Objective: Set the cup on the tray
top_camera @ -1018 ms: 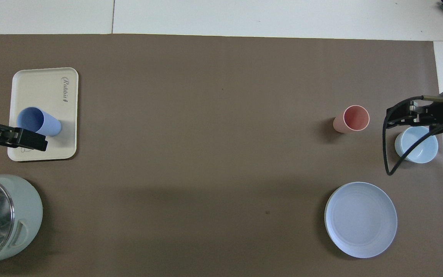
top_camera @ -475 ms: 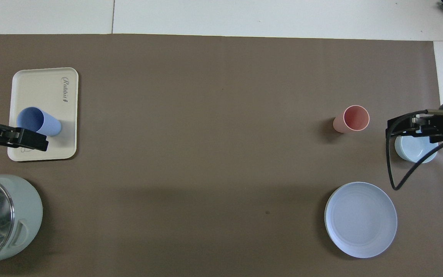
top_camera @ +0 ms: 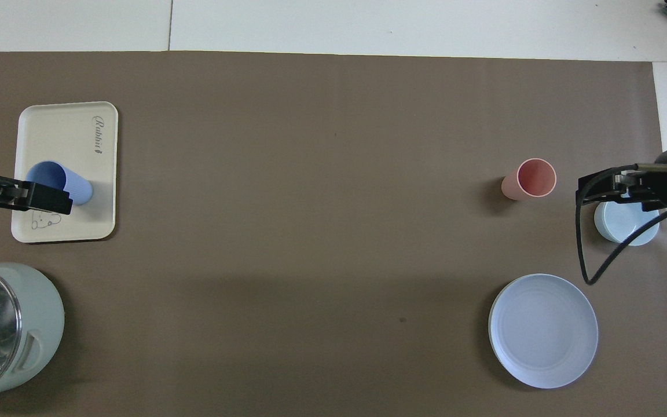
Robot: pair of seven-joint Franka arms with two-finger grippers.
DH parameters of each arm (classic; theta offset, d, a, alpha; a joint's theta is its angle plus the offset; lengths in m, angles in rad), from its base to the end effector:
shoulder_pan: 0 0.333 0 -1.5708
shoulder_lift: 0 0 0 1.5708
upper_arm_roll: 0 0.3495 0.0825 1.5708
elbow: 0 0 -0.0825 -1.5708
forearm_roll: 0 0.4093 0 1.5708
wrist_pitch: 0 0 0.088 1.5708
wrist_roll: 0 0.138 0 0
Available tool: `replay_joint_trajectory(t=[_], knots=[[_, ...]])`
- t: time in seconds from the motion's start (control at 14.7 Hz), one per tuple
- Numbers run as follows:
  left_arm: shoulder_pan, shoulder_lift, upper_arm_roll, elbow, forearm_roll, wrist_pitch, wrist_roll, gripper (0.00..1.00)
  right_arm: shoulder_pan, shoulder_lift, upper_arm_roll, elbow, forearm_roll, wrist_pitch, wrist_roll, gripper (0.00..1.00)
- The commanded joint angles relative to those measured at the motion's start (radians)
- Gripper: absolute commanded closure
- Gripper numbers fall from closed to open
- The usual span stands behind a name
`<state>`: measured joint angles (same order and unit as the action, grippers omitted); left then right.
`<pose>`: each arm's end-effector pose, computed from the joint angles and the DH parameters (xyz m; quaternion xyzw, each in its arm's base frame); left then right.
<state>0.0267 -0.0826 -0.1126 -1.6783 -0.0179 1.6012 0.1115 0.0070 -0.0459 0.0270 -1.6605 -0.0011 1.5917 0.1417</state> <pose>0.5511 -0.0524 0.6226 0.9952 -0.0981 0.0025 0.0043 0.5634 0.0193 0.6104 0.9985 -0.0538 -0.0113 0.0022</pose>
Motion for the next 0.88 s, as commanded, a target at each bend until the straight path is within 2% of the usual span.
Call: replay_joint_trajectory(t=[0.0,0.81], knots=[[-0.019,-0.017,0.008,-0.029,0.0,0.025,-0.015,0.0,-0.013,-0.022,0.002,-0.036,0.03,0.025,-0.03,0.0],[-0.022,-0.019,0.008,-0.026,0.0,0.017,-0.003,0.0,-0.021,-0.023,0.001,-0.036,0.032,0.025,-0.067,0.0]])
